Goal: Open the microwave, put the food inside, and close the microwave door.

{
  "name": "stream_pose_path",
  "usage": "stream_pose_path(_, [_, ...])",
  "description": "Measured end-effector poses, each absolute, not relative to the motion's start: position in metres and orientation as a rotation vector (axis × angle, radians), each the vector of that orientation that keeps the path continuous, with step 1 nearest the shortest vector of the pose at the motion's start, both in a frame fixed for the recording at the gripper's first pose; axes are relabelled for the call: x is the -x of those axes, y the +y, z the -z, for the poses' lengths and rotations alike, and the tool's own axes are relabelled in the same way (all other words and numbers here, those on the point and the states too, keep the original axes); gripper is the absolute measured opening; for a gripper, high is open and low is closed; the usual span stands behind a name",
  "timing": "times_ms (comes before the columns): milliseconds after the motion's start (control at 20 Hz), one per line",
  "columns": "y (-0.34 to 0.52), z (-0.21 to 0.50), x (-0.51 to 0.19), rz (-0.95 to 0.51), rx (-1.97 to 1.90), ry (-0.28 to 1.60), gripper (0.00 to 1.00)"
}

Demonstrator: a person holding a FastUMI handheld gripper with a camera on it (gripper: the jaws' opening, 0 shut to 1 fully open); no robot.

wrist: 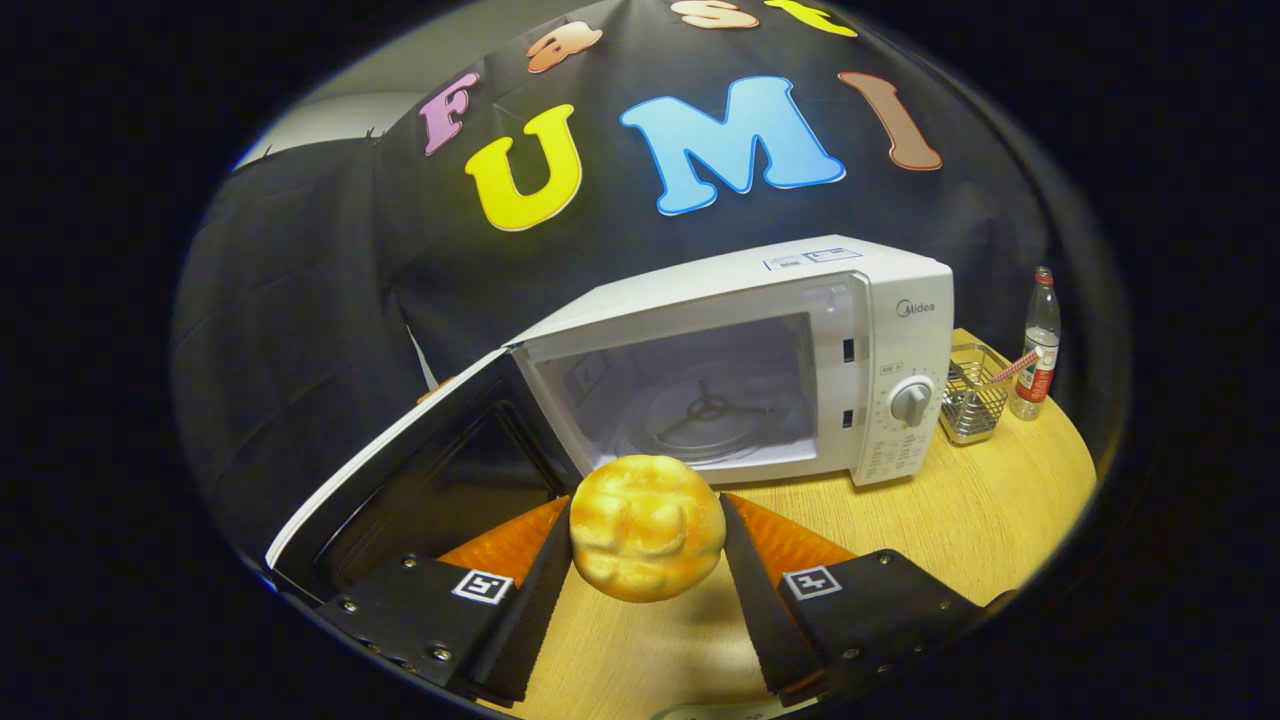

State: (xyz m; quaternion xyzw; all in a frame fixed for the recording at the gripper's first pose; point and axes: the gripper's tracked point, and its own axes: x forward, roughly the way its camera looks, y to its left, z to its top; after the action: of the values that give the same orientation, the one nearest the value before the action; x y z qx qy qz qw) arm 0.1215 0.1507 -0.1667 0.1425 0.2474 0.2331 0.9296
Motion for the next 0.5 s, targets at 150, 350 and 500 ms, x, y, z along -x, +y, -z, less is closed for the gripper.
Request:
stream_pose_path(150, [0.16, 0.165, -0.148, -0.47, -0.328, 0.475, 0.83])
stream_pose_path(350, [0.171, 0.169, -0.178, -0.46, -0.362, 0.422, 0.83])
stream_pose_path(500, [0.179, 0.18, -0.203, -0.431, -0.388, 0.398, 0.83])
